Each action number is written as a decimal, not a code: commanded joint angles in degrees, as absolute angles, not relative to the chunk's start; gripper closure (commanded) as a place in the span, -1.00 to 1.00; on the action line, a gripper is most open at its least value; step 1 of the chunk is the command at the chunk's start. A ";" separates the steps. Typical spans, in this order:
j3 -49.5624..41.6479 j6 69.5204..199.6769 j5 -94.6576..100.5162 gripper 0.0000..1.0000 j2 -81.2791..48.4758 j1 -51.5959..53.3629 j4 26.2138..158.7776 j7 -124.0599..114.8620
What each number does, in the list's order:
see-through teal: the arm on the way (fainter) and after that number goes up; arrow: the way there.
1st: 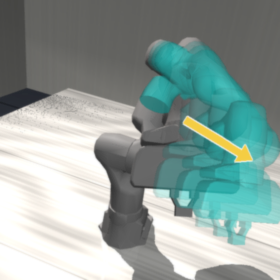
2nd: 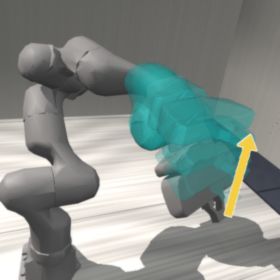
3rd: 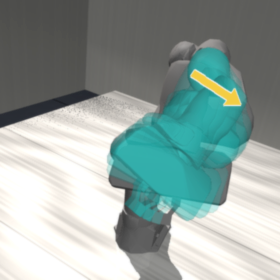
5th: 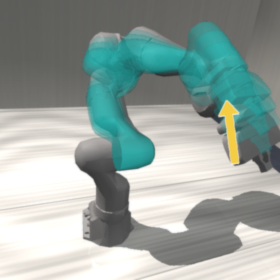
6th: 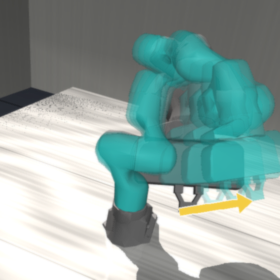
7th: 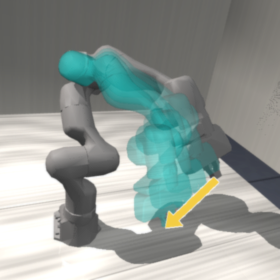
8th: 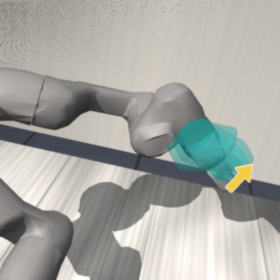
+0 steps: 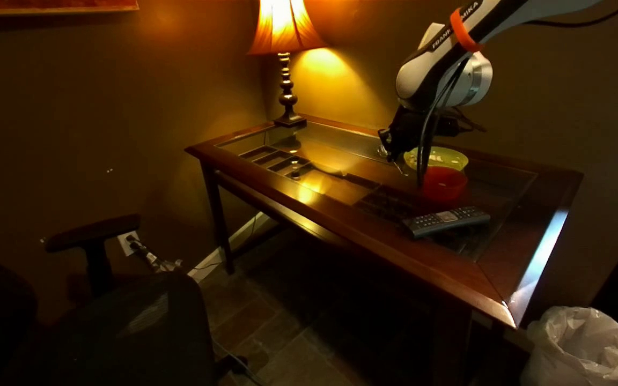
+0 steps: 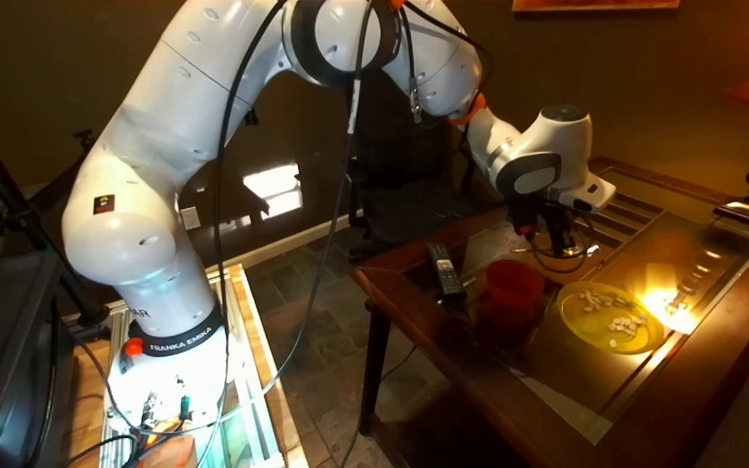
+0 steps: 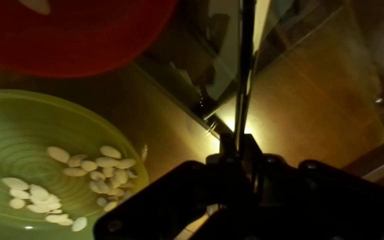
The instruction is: Transfer a spoonful of contents from the plate to the pink bowl
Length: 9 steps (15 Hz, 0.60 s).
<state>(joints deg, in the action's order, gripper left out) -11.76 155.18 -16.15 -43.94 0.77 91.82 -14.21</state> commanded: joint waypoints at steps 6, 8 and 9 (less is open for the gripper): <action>-19.63 151.14 -3.29 0.95 -44.41 6.88 94.35 -28.51; -19.28 151.10 -2.38 0.95 -44.74 6.62 94.08 -28.15; -19.14 150.96 -2.05 0.95 -44.82 6.51 94.02 -28.02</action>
